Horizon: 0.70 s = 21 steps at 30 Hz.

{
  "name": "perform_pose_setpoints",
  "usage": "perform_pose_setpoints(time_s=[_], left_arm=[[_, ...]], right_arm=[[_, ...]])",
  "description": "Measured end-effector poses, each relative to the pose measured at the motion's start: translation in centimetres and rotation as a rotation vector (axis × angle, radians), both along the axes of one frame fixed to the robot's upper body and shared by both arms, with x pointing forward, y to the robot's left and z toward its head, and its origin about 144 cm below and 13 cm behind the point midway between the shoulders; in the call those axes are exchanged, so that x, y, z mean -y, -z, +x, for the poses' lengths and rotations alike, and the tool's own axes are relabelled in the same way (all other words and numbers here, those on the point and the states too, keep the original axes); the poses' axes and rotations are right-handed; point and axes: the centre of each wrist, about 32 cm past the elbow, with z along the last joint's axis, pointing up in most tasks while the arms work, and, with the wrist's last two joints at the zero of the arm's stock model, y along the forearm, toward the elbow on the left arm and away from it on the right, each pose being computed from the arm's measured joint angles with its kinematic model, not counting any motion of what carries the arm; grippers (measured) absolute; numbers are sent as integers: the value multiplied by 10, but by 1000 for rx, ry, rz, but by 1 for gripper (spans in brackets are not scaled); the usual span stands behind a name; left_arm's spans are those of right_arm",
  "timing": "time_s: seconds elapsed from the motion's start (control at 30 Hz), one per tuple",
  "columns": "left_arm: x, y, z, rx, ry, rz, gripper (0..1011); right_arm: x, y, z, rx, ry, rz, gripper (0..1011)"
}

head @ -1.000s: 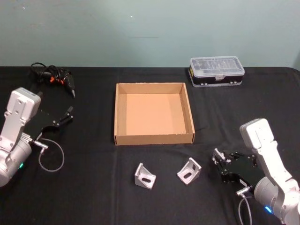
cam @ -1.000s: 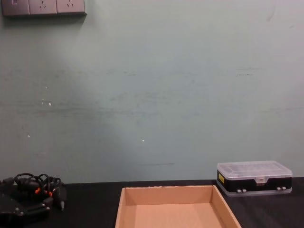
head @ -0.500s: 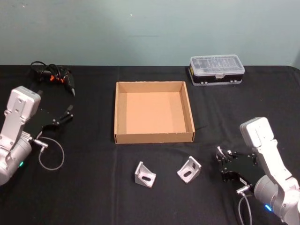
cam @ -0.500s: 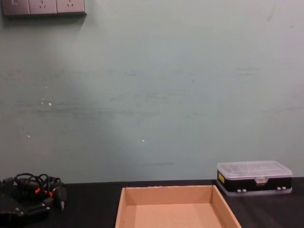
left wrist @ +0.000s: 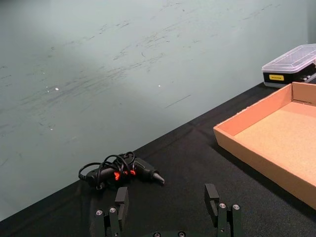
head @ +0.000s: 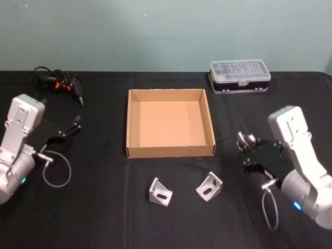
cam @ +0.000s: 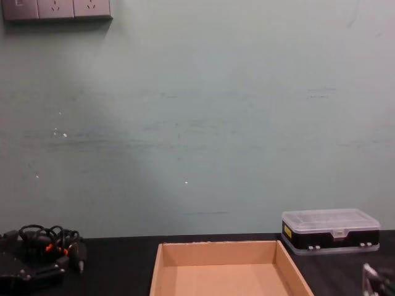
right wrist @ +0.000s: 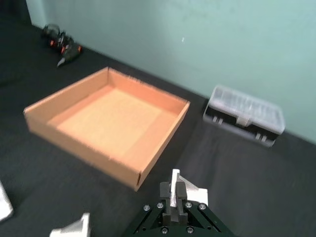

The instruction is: Use one hand to pick up the angle iron from the table and place it into the box.

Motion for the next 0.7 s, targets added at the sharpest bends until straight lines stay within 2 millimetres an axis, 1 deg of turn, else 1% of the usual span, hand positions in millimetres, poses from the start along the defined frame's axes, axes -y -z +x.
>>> perform_pose_setpoints(time_s=[0.17, 0.2, 0.3, 0.4, 0.47, 0.5, 0.57, 0.6, 0.63, 0.7], left_arm=[[0, 0, 0, 0, 0, 0, 1012], [0, 0, 0, 0, 0, 0, 1011], [0, 0, 0, 0, 0, 0, 1011], [0, 0, 0, 0, 0, 0, 1011], [0, 0, 0, 0, 0, 0, 1011], [0, 0, 0, 0, 0, 0, 1011], [0, 0, 0, 0, 0, 0, 1011], [0, 0, 0, 0, 0, 0, 1011], [0, 0, 0, 0, 0, 0, 1011], [0, 0, 0, 0, 0, 0, 1011]], right_arm=[[0, -6, 17, 52, -10, 12, 79], [0, -7, 25, 63, -14, 19, 79], [-2, -8, 36, 75, -22, 24, 79], [-6, -11, 59, 68, -32, 38, 79], [-8, -12, 68, 60, -36, 44, 79], [-10, -12, 77, 53, -41, 48, 79], [-14, -13, 88, 45, -48, 50, 79], [-14, -13, 88, 45, -48, 50, 79], [-17, -13, 95, 41, -54, 50, 79], [-20, -13, 103, 35, -60, 48, 79]])
